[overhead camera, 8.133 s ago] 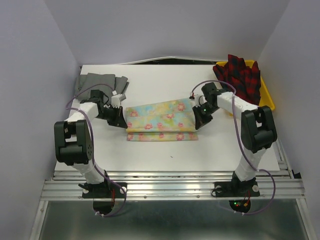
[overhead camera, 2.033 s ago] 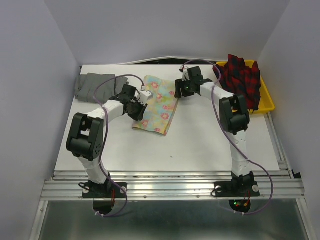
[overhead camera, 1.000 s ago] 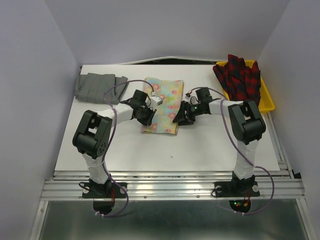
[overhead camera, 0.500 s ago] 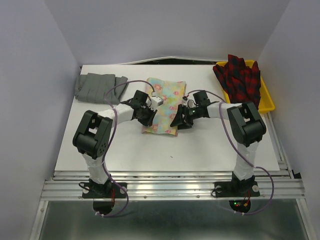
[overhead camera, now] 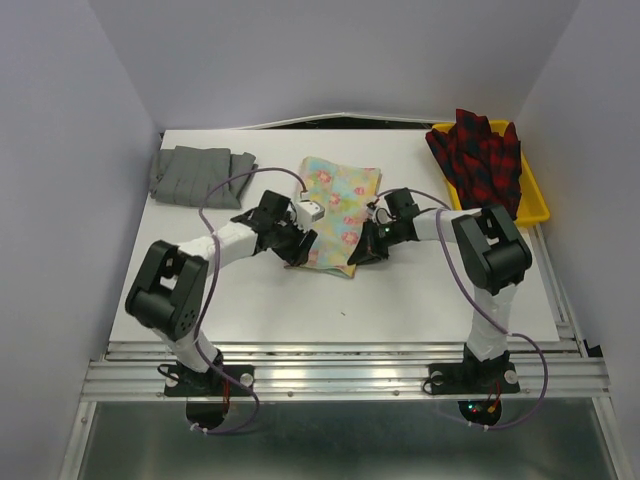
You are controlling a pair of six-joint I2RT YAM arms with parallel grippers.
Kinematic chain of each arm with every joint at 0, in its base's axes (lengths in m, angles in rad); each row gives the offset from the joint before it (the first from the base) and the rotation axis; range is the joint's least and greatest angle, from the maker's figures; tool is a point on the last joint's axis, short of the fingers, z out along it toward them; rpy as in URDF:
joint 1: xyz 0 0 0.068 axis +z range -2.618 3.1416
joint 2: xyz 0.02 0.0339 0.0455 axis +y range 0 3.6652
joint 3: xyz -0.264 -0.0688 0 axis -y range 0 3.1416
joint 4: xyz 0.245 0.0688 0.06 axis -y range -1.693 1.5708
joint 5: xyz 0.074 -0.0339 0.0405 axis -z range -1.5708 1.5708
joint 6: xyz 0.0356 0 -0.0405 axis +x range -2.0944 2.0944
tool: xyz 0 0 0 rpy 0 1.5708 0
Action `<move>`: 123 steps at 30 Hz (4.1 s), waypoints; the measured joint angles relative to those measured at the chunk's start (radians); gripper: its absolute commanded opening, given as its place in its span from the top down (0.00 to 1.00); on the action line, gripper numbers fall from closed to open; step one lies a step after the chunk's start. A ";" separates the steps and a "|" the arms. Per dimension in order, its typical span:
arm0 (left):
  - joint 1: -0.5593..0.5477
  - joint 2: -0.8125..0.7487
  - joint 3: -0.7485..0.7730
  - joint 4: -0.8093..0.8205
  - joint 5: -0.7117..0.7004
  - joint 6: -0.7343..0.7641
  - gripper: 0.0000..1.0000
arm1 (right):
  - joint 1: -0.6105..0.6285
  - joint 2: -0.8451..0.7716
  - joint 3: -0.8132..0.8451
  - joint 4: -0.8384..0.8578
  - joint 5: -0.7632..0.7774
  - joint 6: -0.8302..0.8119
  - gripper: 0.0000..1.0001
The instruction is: Fold and stack the skirts
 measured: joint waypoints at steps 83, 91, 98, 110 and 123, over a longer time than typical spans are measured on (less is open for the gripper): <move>-0.551 -0.294 -0.093 -0.384 -0.403 0.413 0.98 | -0.019 0.416 0.929 -0.489 0.281 -0.828 0.71; -0.551 -0.307 0.006 -0.438 -0.400 0.414 1.00 | 0.006 0.274 0.674 -0.397 0.313 -0.971 0.79; -0.527 -0.307 0.103 -0.498 -0.404 0.447 1.00 | 0.020 0.227 0.586 -0.317 0.340 -1.035 0.80; -0.475 -0.233 0.298 -0.507 -0.458 0.573 0.98 | 0.061 0.162 0.468 -0.269 0.246 -1.038 0.80; -0.417 -0.100 0.300 -0.406 -0.475 0.700 0.97 | 0.086 0.139 0.407 -0.275 0.119 -1.004 0.80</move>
